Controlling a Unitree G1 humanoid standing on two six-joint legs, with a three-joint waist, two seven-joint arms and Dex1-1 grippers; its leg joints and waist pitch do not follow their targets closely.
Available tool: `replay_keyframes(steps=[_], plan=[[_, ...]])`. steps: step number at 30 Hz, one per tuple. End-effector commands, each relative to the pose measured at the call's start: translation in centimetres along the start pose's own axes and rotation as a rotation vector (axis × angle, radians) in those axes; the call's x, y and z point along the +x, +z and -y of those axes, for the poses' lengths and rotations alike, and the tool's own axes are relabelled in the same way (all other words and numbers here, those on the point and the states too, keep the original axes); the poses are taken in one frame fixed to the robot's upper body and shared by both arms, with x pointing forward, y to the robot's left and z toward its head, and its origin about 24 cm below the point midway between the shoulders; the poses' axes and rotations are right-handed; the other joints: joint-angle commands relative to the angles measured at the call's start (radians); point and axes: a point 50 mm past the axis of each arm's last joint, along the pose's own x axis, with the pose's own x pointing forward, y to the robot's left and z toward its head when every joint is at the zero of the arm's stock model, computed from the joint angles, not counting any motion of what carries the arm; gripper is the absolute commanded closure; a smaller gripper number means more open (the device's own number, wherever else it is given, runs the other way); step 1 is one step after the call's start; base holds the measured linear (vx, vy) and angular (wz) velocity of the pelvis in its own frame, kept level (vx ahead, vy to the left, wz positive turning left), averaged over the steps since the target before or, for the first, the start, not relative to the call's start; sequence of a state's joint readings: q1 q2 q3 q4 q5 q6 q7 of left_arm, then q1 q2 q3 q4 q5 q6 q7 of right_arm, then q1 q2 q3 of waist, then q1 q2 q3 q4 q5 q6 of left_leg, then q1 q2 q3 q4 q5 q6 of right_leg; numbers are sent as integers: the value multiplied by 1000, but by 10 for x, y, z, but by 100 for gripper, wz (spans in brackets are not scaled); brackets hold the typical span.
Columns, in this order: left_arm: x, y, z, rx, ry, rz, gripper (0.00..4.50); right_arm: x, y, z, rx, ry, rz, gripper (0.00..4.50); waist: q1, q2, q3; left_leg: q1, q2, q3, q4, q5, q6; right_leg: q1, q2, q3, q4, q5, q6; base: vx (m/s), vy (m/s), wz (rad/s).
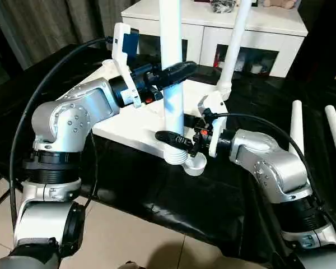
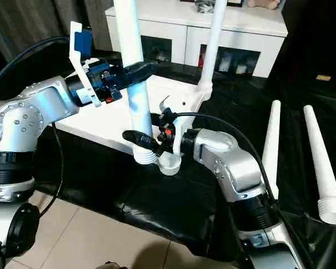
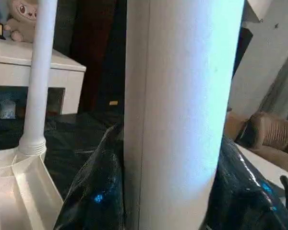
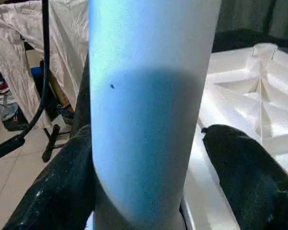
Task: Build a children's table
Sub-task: Pick table leg
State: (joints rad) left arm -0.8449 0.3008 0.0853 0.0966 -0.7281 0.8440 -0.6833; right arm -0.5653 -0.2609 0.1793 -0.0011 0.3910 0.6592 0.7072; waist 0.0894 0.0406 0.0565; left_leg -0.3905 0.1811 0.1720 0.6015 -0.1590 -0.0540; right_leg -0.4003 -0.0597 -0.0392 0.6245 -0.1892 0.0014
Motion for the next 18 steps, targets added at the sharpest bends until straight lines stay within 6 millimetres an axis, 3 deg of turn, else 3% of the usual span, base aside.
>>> replay_keyframes(steps=[1,18], plan=[[3,5,5,27,-38,-6,270,0,7,1,-17,1,-14,91,1,5,-71,24,32,-15,-69,-252,-38,47,-63,37,-74,-183,-200,0,0,0],[5,-4,15,90,-155,-96,270,-4,13,-4,26,108,-35,91,1,3,-71,23,32,-14,-68,-248,-43,47,-65,38,-74,-186,-200,0,0,0]])
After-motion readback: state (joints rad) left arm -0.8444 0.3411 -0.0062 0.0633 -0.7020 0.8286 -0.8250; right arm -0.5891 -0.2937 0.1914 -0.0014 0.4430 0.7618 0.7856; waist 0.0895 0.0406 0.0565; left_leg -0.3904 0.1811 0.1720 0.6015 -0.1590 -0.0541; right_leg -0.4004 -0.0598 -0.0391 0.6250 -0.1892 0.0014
